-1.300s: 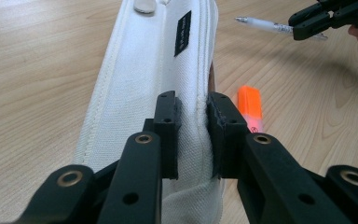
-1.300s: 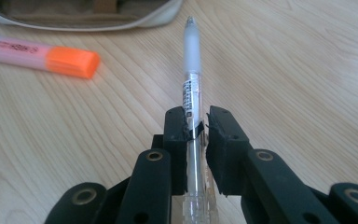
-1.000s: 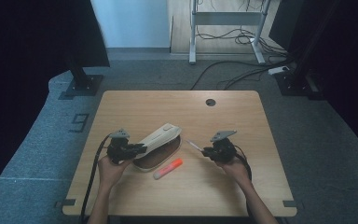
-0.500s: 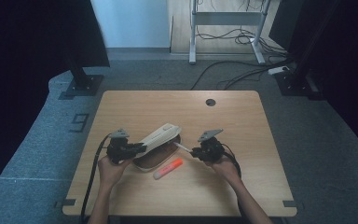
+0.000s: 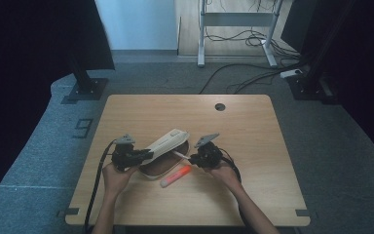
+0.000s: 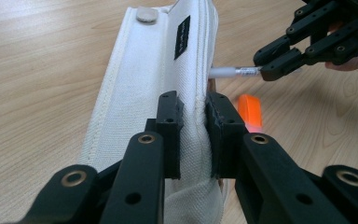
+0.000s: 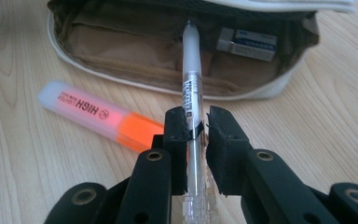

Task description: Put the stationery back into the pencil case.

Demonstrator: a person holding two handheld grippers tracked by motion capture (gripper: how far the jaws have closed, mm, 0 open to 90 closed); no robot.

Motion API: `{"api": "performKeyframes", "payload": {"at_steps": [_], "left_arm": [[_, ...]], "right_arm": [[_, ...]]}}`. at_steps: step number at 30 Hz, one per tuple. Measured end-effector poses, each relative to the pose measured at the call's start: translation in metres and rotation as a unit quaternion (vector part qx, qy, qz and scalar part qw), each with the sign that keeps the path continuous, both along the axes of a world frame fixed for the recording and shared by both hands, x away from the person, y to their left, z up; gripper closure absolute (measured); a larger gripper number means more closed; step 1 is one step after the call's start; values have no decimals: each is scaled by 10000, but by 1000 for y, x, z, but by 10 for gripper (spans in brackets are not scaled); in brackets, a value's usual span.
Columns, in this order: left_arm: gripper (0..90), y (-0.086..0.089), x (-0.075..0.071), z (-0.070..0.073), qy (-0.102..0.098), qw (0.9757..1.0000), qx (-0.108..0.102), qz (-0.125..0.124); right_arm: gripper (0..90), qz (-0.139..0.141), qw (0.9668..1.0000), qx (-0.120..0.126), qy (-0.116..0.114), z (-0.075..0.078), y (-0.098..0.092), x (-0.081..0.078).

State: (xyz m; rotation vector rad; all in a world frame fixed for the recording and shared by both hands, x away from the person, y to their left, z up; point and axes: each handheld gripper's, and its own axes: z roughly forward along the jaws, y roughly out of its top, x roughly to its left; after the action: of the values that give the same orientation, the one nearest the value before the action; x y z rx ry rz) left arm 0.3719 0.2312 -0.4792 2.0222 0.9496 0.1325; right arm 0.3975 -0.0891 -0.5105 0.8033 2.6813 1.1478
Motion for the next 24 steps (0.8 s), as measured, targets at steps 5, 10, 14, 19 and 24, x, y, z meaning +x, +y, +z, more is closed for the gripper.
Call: {"api": "performKeyframes", "payload": {"at_steps": [5,10,14,19,24], "left_arm": [[765,0,0,0,-1,10000,-9,-8],[765,0,0,0,2,10000,-20,-11],[764,0,0,0,9,10000,-39,-20],[764,-1,0,0,22,10000,-53,-41],[764,-1,0,-1,28,10000,-65,-56]], "right_arm": [[762,96,9999,-52,4,0,13,4],[761,180,9998,-114,25,-1,25,8],[761,241,9995,-179,14,-3,37,11],[761,273,9994,-192,-13,-4,49,15],[761,312,9993,-206,-55,-5,59,19]]}}
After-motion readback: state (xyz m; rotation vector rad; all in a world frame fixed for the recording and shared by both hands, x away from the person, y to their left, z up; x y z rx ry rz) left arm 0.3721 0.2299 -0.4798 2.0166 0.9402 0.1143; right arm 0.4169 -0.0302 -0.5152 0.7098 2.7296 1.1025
